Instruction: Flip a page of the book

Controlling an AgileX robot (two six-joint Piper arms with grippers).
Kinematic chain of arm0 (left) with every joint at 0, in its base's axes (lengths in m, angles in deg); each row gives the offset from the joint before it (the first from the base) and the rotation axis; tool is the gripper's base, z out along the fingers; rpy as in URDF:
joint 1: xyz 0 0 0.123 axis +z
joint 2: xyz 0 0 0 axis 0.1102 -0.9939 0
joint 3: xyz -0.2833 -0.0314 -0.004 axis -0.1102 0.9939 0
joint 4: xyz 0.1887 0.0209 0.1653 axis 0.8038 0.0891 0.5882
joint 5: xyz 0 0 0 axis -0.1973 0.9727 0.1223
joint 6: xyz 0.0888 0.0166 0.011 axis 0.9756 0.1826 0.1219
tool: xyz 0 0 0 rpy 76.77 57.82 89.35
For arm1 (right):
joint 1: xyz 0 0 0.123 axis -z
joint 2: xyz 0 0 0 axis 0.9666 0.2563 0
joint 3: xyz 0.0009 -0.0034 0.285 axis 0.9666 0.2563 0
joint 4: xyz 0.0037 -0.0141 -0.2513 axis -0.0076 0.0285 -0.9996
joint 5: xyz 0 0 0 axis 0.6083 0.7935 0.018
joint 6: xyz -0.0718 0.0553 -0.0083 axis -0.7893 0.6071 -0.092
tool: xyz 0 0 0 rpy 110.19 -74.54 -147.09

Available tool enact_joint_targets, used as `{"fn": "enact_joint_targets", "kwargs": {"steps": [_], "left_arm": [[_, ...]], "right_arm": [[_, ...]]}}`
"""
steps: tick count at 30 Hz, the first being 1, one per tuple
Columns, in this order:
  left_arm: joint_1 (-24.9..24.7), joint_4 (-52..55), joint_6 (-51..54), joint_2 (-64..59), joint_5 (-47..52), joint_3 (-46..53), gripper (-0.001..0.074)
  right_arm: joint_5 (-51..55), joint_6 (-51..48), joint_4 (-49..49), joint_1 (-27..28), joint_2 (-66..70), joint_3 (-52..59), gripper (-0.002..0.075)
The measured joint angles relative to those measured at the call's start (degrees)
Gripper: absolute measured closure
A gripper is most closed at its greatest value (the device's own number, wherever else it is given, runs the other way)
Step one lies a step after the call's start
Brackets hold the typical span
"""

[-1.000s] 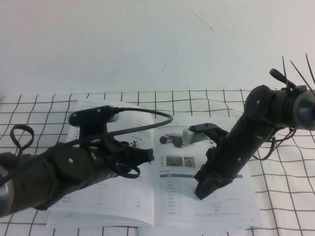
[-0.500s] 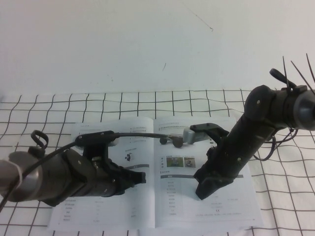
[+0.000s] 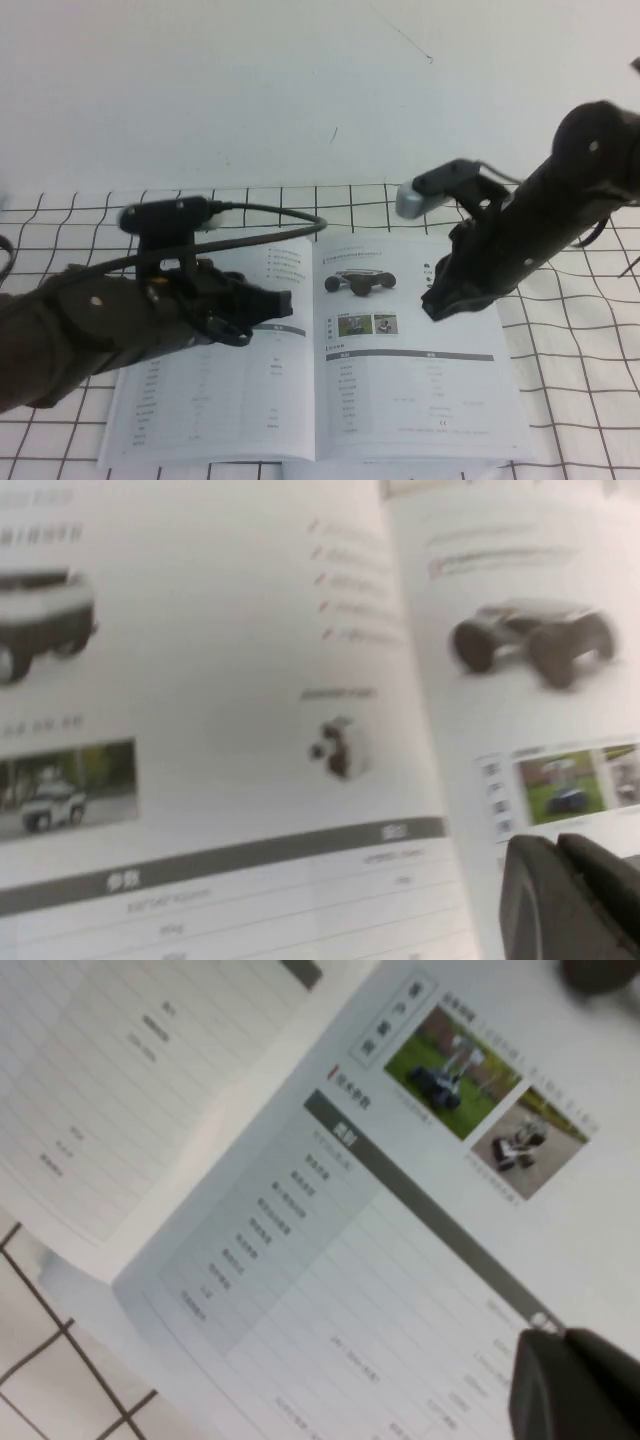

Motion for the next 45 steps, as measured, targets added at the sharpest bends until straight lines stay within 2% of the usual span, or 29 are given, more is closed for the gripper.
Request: {"fn": "enact_joint_targets", "kwargs": {"steps": [5, 12, 14, 18, 22, 26, 32, 37, 45], "left_arm": [[0.0, 3.7, 2.7, 13.0, 6.3, 0.0, 0.0738], [0.0, 15.3, 3.0, 29.9, 21.2, 0.1, 0.0738], [0.0, 19.7, 0.3, 33.8, 25.0, 0.3, 0.0738], [0.0, 34.1, -11.4, 41.9, 29.4, 1.0, 0.0738], [0.0, 47.3, -24.7, 51.0, 28.1, 5.2, 0.0738], [0.0, 53.9, -31.0, 60.6, 23.6, 11.0, 0.0738], [0.0, 56.6, -32.6, 71.4, 21.1, 18.5, 0.0737], [0.0, 59.4, -32.6, 74.8, 21.1, 20.7, 0.0737], [0.0, 59.8, -32.6, 75.2, 20.8, 21.1, 0.0737]], "right_arm": [[1.5, 1.1, -5.7, 0.0, -11.9, 0.0, 0.0727], [6.1, 9.0, -21.8, 0.0, -28.4, 0.0, 0.0727], [8.4, 10.1, -24.7, 0.0, -32.2, 0.1, 0.0727], [12.3, 11.0, -27.8, 0.0, -39.8, 1.9, 0.0727], [13.6, 12.0, -28.6, 0.0, -48.8, 8.3, 0.0727], [11.0, 15.0, -29.6, 0.0, -58.6, 18.1, 0.0727], [0.2, 19.7, -30.6, 0.0, -75.2, 35.2, 0.0727], [-5.6, 20.5, -30.7, 0.0, -85.1, 47.2, 0.0727], [-7.2, 25.2, -28.6, 0.0, -91.8, 52.8, 0.0727]]}}
